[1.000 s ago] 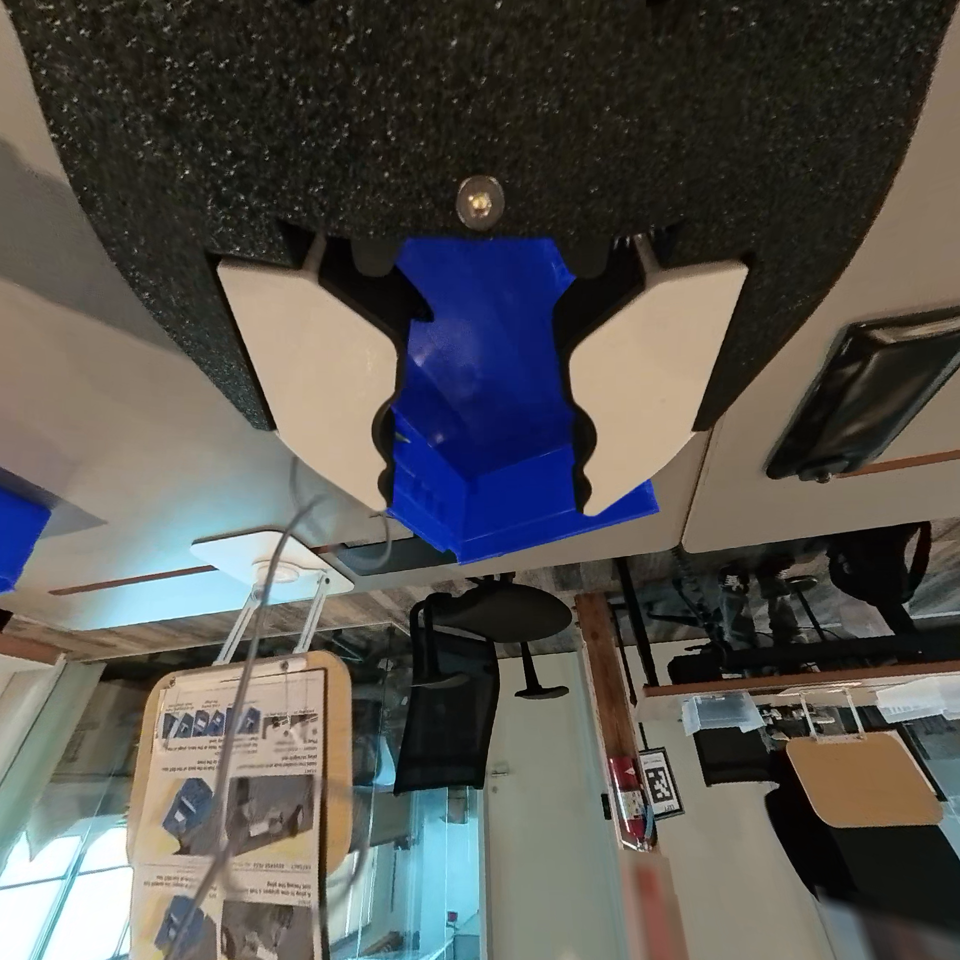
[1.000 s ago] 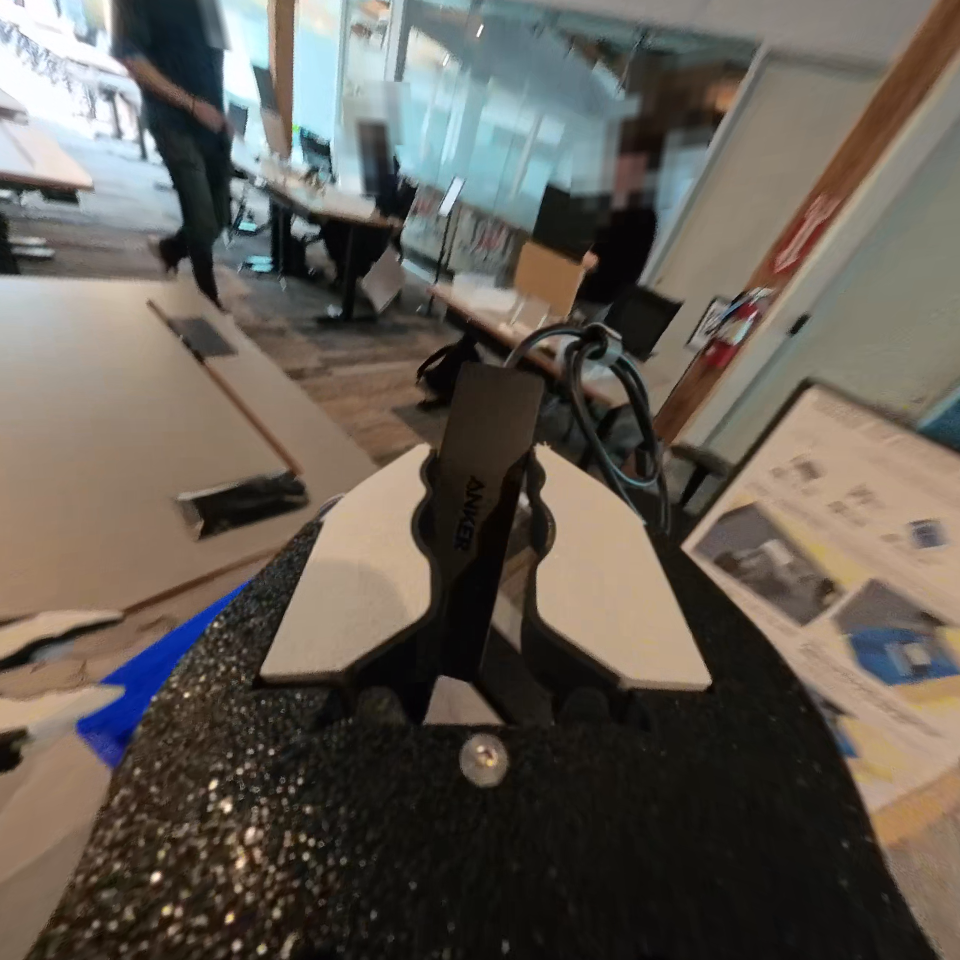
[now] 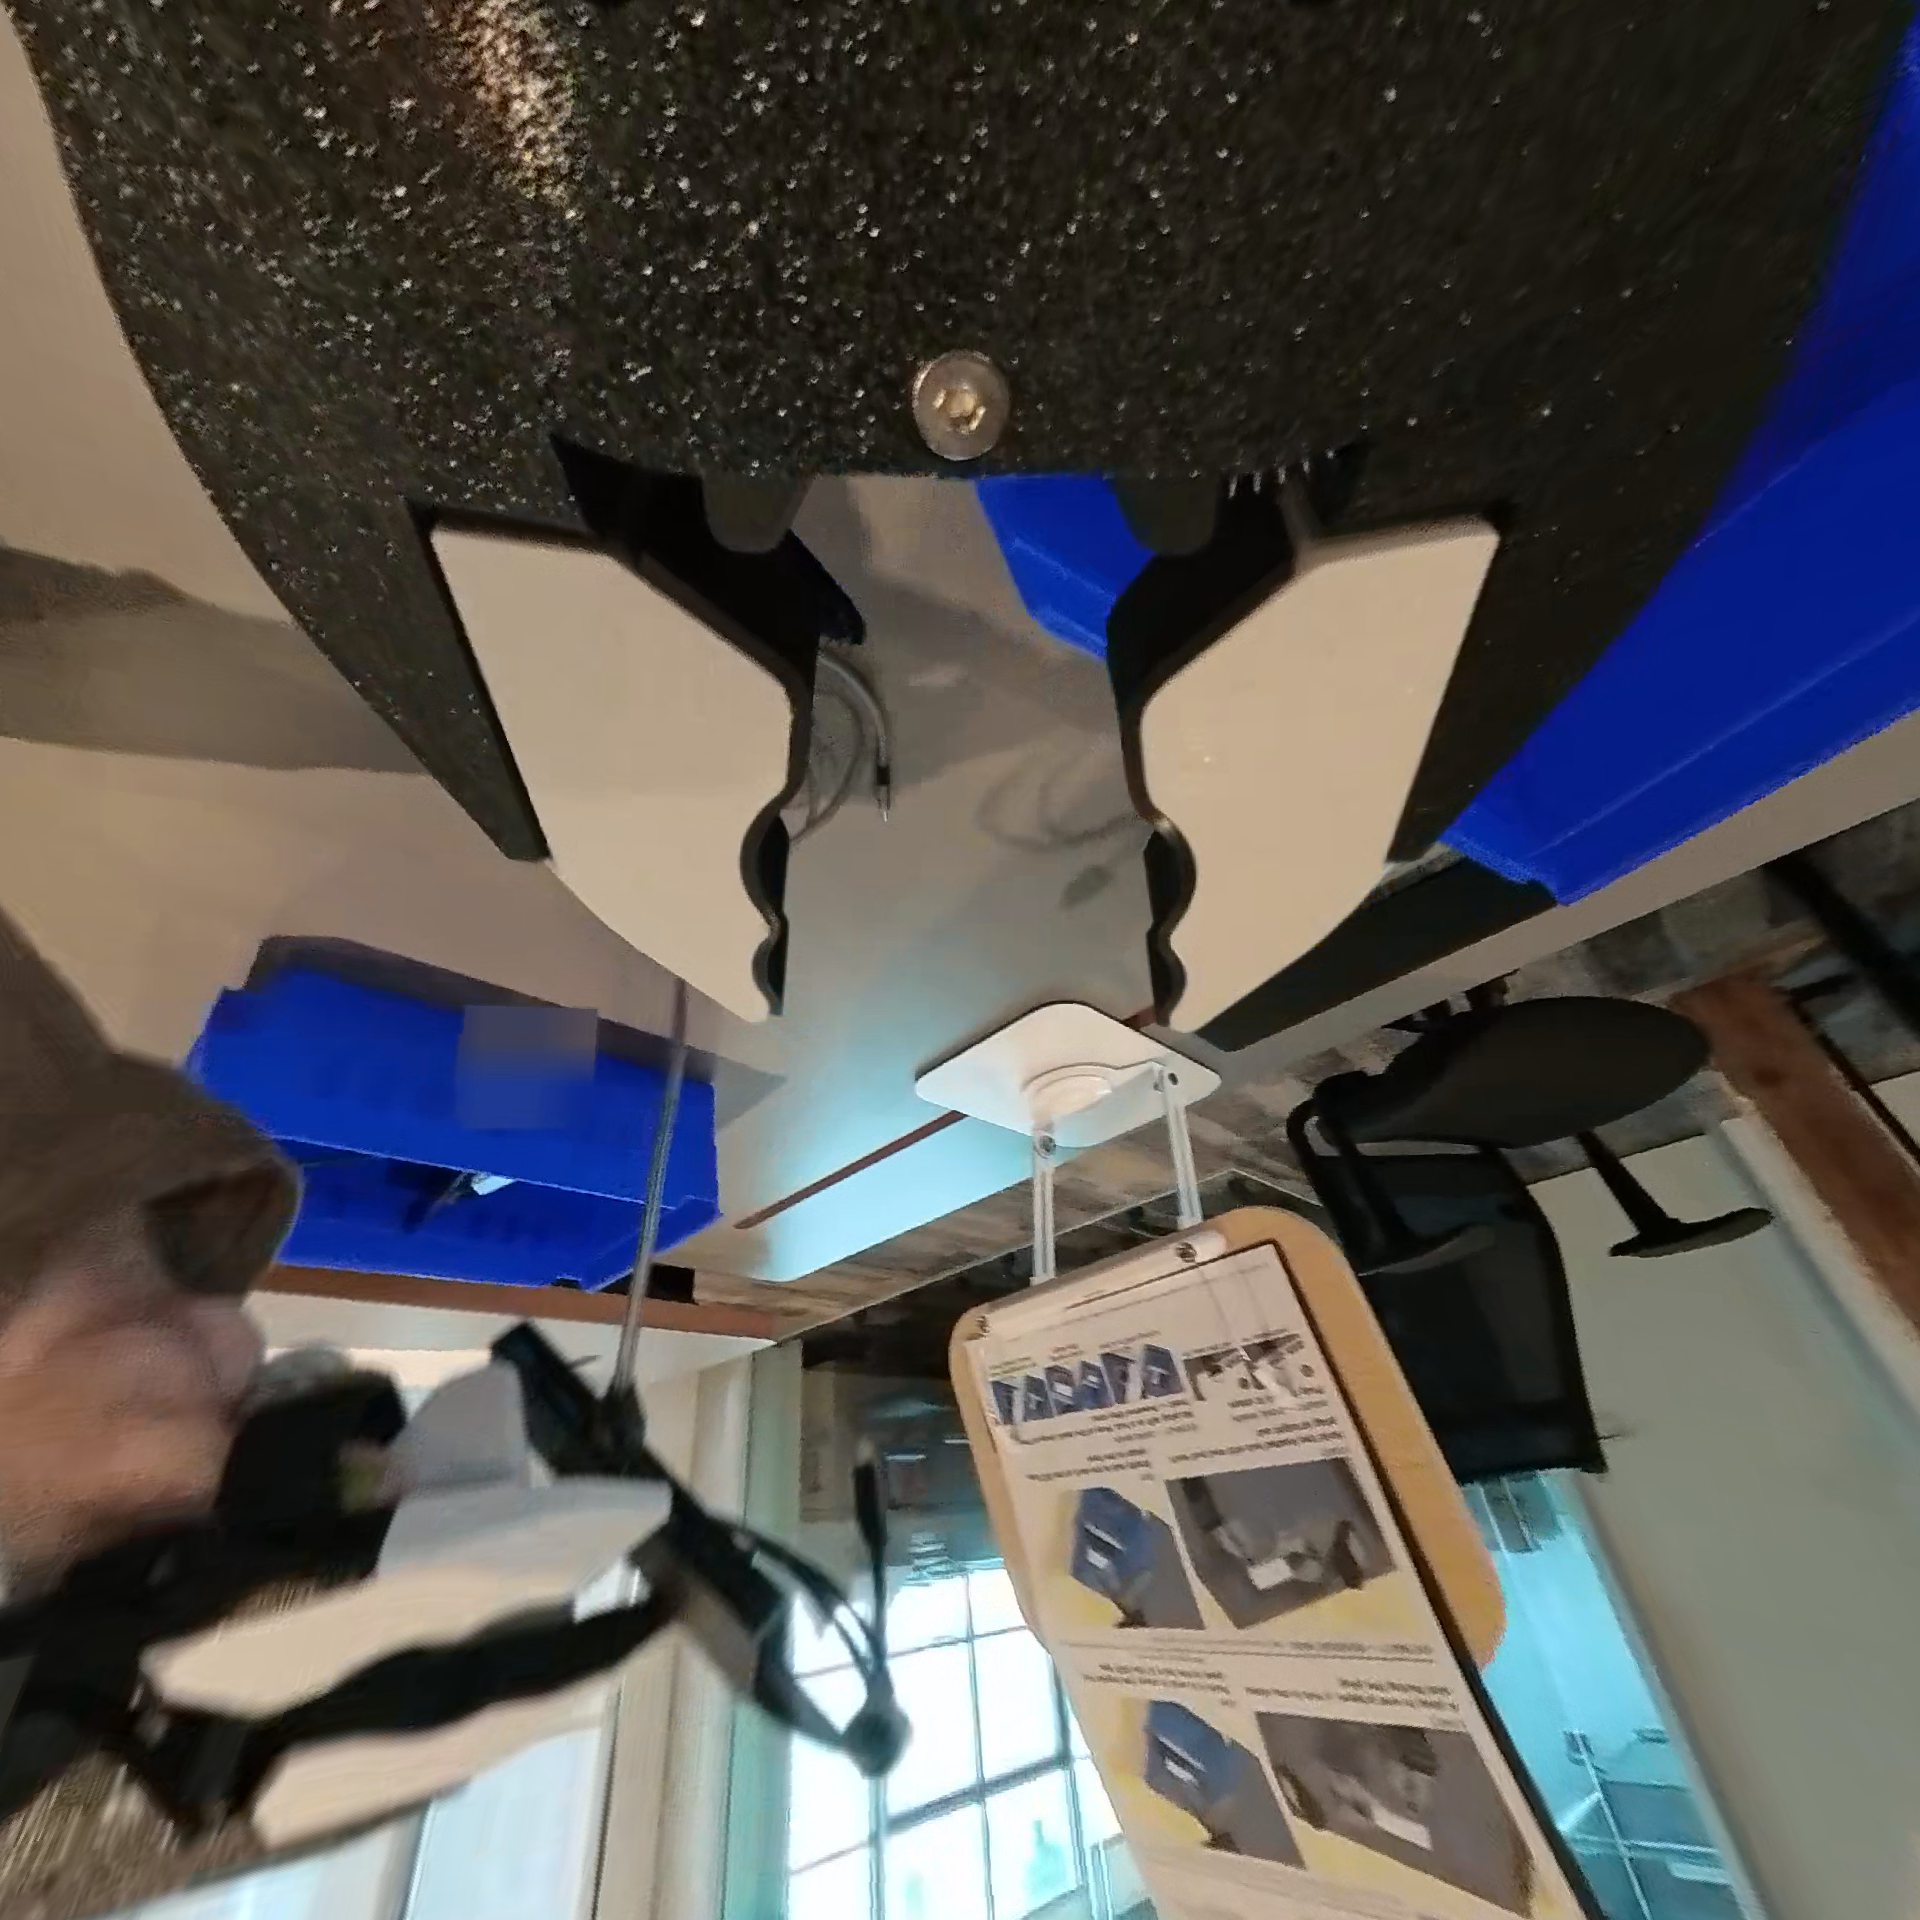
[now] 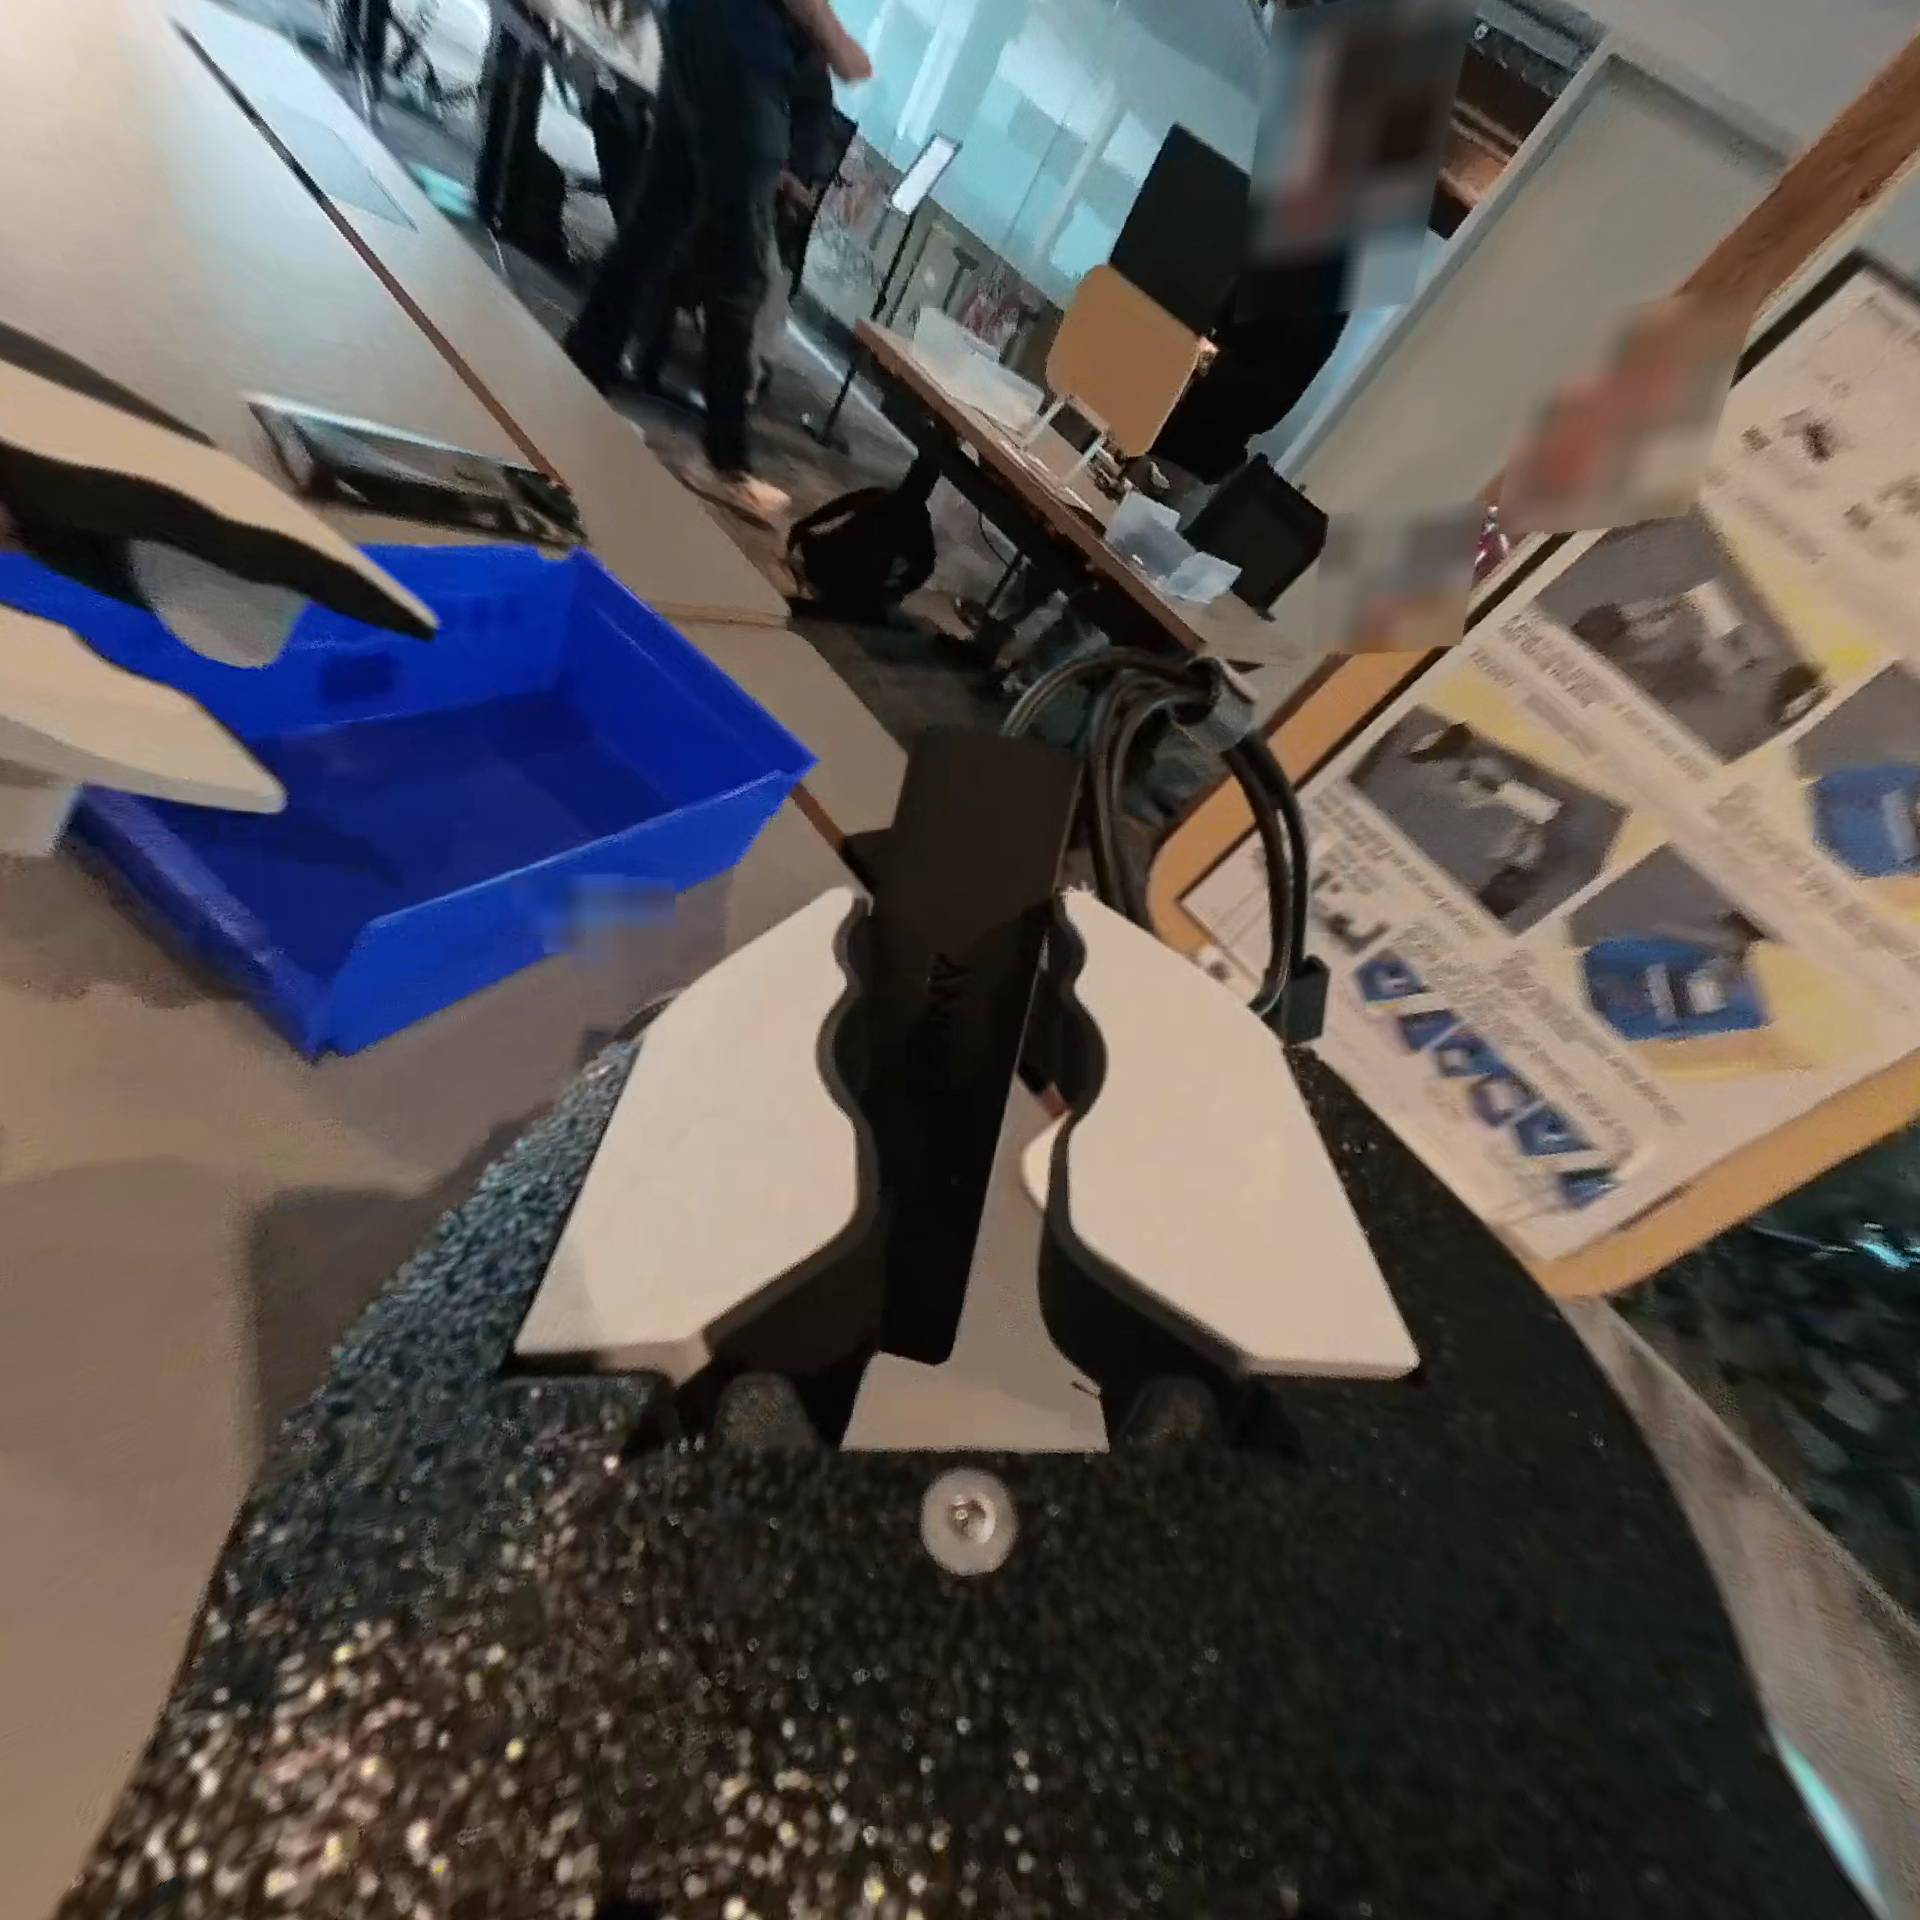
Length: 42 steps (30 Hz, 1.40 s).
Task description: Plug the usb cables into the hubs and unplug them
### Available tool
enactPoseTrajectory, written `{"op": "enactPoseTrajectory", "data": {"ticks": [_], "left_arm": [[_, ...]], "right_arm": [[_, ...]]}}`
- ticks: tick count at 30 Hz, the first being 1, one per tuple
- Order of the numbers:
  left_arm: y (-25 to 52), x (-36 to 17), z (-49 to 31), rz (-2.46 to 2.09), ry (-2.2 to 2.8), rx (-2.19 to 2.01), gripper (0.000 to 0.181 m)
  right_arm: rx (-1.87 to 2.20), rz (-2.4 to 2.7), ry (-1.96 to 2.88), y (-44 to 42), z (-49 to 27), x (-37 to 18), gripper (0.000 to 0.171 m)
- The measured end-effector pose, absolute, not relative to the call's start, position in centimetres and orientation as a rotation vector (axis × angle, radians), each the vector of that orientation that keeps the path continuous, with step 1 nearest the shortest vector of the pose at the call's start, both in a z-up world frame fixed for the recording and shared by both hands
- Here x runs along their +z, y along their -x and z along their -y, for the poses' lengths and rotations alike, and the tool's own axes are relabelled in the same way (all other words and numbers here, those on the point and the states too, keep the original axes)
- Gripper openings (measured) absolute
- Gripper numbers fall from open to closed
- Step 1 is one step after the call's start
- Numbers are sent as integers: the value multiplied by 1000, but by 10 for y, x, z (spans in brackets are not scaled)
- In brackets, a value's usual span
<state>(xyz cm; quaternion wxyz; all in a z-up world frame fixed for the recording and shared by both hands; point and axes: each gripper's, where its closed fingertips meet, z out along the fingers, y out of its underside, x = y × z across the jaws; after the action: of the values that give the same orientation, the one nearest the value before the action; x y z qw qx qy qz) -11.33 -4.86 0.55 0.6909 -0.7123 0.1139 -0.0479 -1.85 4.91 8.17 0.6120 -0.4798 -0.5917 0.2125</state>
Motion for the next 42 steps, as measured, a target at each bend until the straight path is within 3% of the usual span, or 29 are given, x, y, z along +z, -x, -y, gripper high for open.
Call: {"op": "enactPoseTrajectory", "data": {"ticks": [10, 17, 42], "left_arm": [[97, -15, 32, -283, 1641, -186, 67], [65, -43, 14, -357, 1715, -273, 70], [66, -50, 10, -350, 1722, -284, 69]], "right_arm": [[903, 1143, 1144, 18, -56, -19, 32], [1160, 1124, 1276, 23, -68, -48, 32], [960, 1548, 1287, 28, -49, -94, 32]]}}
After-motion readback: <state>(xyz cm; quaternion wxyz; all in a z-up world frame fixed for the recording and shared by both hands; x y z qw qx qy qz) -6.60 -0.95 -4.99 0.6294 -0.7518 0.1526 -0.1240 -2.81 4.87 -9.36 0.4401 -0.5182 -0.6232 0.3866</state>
